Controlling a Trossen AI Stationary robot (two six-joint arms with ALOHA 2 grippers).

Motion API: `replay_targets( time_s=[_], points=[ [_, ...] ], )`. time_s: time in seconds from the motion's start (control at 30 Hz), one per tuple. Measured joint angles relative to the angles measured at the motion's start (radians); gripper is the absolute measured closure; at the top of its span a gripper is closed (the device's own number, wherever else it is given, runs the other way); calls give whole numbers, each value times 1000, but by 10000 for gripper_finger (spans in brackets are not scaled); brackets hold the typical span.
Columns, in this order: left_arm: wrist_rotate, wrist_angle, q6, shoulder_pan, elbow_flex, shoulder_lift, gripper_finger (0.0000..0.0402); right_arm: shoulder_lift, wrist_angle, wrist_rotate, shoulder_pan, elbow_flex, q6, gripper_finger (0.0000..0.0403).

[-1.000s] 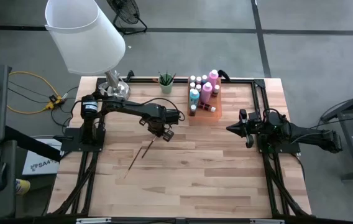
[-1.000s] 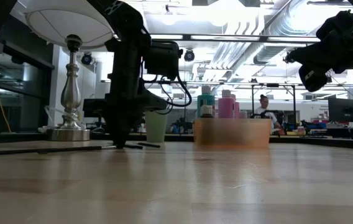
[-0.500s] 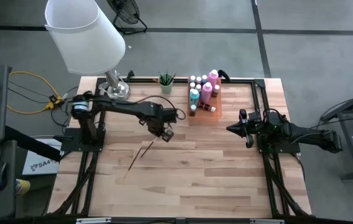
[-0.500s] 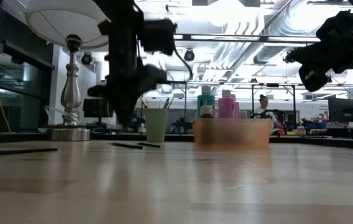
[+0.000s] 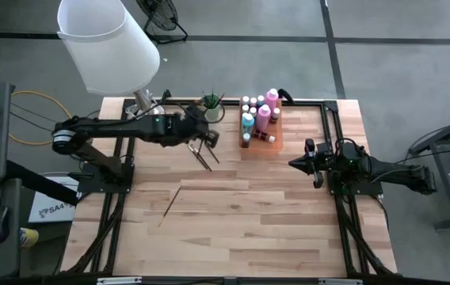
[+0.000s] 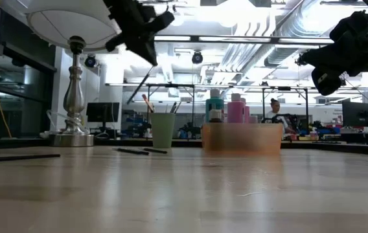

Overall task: Pick & Place Paint Supplies
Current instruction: Put the black paint brush into the green cup

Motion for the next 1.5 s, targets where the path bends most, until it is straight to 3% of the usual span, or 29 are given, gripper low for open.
replay_targets(
  time_s=[0.1,0.2,0.3,0.43,0.57,0.67,0.9,1.2,1.5],
  points=[
    [-121,74,155,24,0,-5,401,0,0,0,0,0,0,401],
    [-130,150,305,80,0,-2,401,0,0,0,0,0,0,401],
    [-113,309,471,135,-43,1,401,0,0,0,0,0,0,401],
    [-16,623,700,196,-145,1,401,0,0,0,0,0,0,401],
    [25,839,845,251,-244,2,401,0,0,0,0,0,0,401],
    [36,932,886,286,-288,2,401,0,0,0,0,0,0,401],
    [202,1057,948,353,-300,2,401,0,0,0,0,0,0,401],
    [372,1104,904,453,-300,74,401,0,0,0,0,0,0,401],
    [416,1102,886,475,-299,102,398,0,0,0,0,0,0,401]
  ],
)
